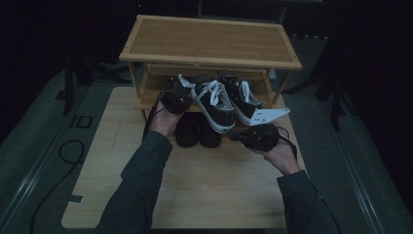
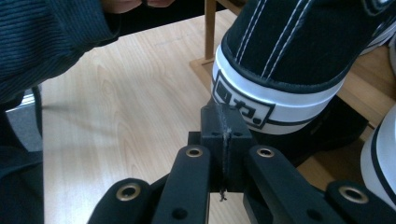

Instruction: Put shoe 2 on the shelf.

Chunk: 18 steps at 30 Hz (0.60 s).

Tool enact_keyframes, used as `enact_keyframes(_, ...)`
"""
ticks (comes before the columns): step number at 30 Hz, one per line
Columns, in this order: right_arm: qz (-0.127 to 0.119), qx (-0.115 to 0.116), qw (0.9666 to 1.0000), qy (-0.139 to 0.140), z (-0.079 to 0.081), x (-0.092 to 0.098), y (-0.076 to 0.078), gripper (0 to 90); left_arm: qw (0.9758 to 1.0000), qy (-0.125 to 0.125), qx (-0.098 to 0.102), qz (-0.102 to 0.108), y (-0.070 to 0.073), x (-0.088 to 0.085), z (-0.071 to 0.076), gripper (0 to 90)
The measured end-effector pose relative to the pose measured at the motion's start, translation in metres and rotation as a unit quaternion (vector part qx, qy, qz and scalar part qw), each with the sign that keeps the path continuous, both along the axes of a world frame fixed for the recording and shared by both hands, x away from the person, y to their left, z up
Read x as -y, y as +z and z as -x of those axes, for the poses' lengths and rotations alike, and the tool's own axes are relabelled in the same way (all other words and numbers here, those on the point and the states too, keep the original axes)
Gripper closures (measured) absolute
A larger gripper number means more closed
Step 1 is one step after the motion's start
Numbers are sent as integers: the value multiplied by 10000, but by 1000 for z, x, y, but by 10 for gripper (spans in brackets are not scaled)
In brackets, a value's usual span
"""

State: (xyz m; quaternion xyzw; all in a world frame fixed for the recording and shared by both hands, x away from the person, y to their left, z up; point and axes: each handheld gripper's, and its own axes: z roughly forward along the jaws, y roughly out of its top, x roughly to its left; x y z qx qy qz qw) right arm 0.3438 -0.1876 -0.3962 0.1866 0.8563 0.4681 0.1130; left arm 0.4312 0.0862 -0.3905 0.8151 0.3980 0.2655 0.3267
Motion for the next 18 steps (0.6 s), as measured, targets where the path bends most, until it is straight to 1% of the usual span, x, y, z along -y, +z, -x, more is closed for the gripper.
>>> enact_keyframes(2, -17, 5, 10000, 8, -1, 0, 0, 899, 10000, -21, -3, 11, 0, -3, 0, 900)
enact_keyframes(5, -24, 28, 10000, 1, -1, -1, 1, 899, 9998, -62, -35, 159, -1, -9, -1, 894)
enact_keyframes(7, 0, 40, 10000, -2, 0, -2, 1, 900, 9998, -88, -32, 188, -2, -10, -1, 898)
enact_keyframes(8, 6, 47, 10000, 2, 0, -2, 1, 900, 9998, -93, -29, 183, -2, -10, -1, 900)
enact_keyframes(10, -4, 43, 10000, 30, 0, -4, 1, 900, 9999, -120, 41, 96, -2, -8, 0, 900)
enact_keyframes(11, -4, 43, 10000, 30, 0, -4, 1, 900, 9999, -120, 41, 96, -2, -8, 0, 900)
enact_keyframes(12, -34, 27, 10000, 87, -1, -8, 1, 900, 9999, -129, 86, 65, -3, -8, 0, 900)
enact_keyframes(17, -56, 44, 9999, 156, -2, -15, 0, 900, 9999, -99, 134, 36, -4, -7, 1, 900)
enact_keyframes(18, -21, 75, 9998, 195, -3, -20, 0, 900, 9998, -74, 166, -17, -4, -5, 2, 900)
